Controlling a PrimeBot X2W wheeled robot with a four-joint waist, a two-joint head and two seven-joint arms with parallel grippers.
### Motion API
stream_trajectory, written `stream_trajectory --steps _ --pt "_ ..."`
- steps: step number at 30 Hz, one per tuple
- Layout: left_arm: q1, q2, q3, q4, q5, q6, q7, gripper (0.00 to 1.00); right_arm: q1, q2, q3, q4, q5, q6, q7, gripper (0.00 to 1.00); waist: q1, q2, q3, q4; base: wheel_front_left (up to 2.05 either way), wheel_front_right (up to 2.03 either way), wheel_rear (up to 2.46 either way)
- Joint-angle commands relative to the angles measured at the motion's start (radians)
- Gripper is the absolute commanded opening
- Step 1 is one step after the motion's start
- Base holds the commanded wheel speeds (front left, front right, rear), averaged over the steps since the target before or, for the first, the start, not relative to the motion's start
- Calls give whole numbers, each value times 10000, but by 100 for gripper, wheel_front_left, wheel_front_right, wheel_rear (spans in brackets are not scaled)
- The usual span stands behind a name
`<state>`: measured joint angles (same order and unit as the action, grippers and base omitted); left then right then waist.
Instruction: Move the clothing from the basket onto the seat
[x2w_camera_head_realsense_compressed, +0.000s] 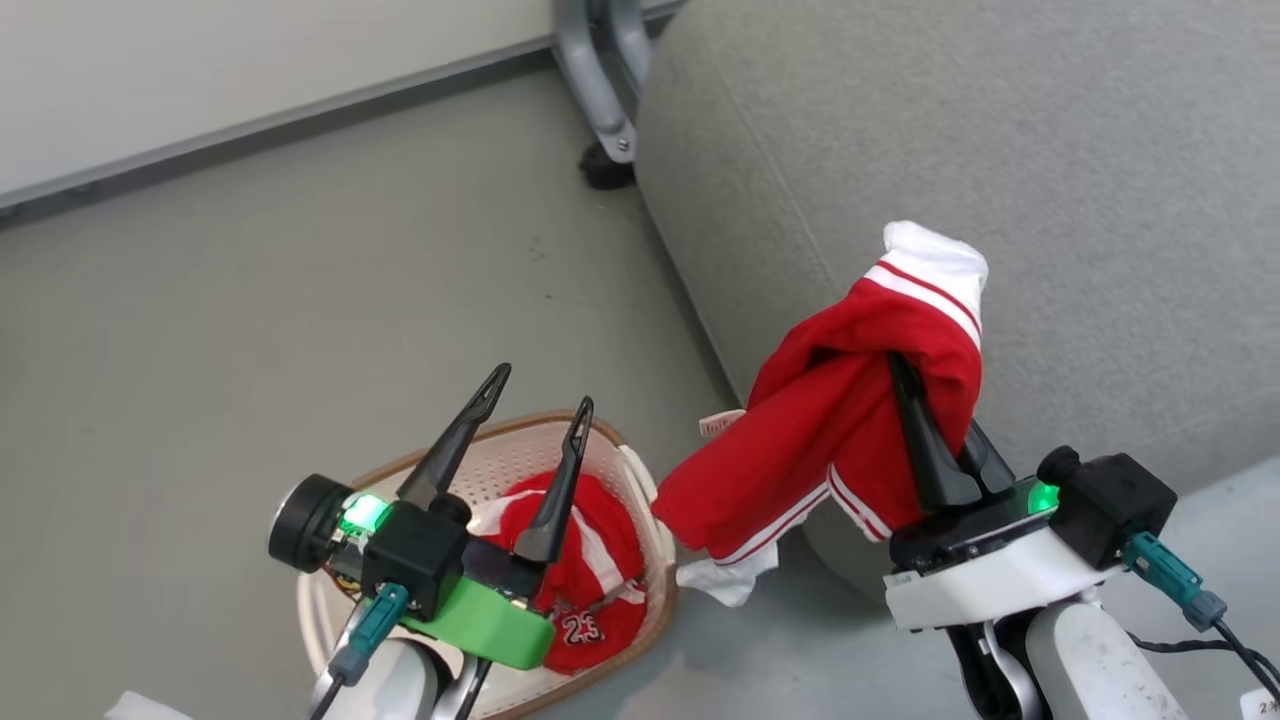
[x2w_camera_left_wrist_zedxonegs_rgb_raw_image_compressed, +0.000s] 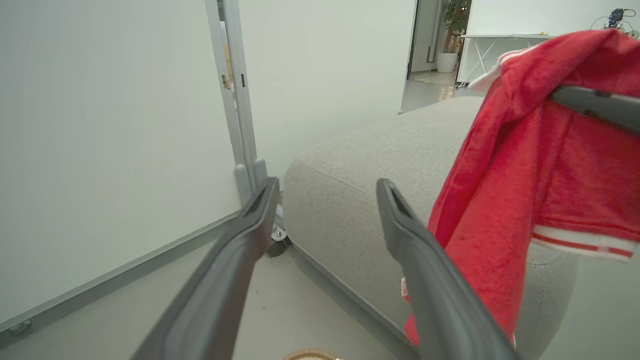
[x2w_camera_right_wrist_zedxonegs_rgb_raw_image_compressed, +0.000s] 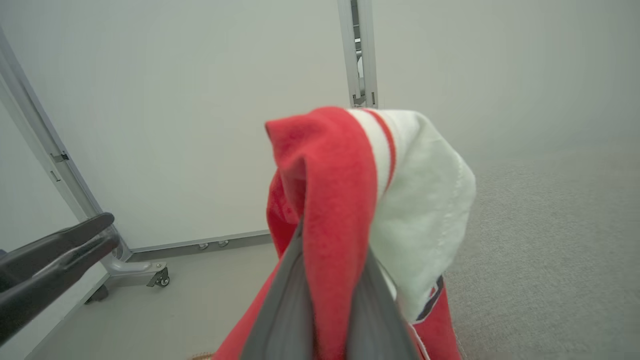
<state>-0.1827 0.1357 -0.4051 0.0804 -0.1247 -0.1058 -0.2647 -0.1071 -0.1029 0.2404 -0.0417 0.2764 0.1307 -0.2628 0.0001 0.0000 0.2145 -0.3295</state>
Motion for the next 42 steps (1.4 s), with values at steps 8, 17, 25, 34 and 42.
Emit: stream_trajectory --steps 8,17,25,34,42 --pt "-314 462 -179 84 273 -175 5 100 -38 312 -459 -368 -286 2 -33 0 -1 0 1280 -1325 0 0 0" --pt "-1230 696 -758 -224 432 -256 5 100 -1976 -407 -1891 -543 -931 1 -33 0 -1 0 2684 -637 0 0 0" --pt "-1895 1170 -1089 -506 380 -256 5 100 -4946 -1885 -3031 102 -785 -1 -33 0 -1 0 4018 -6 0 0 0" --pt "-2035 1344 -1088 -597 313 -256 5 100 -7918 -3699 -3722 2211 -523 -1 -31 0 -1 0 4951 325 0 0 0" --pt "-1755 1077 -886 -683 71 -20 5 100 -7761 -3863 -5048 4649 -1389 -6 -30 0 -1 0 5359 462 0 0 0"
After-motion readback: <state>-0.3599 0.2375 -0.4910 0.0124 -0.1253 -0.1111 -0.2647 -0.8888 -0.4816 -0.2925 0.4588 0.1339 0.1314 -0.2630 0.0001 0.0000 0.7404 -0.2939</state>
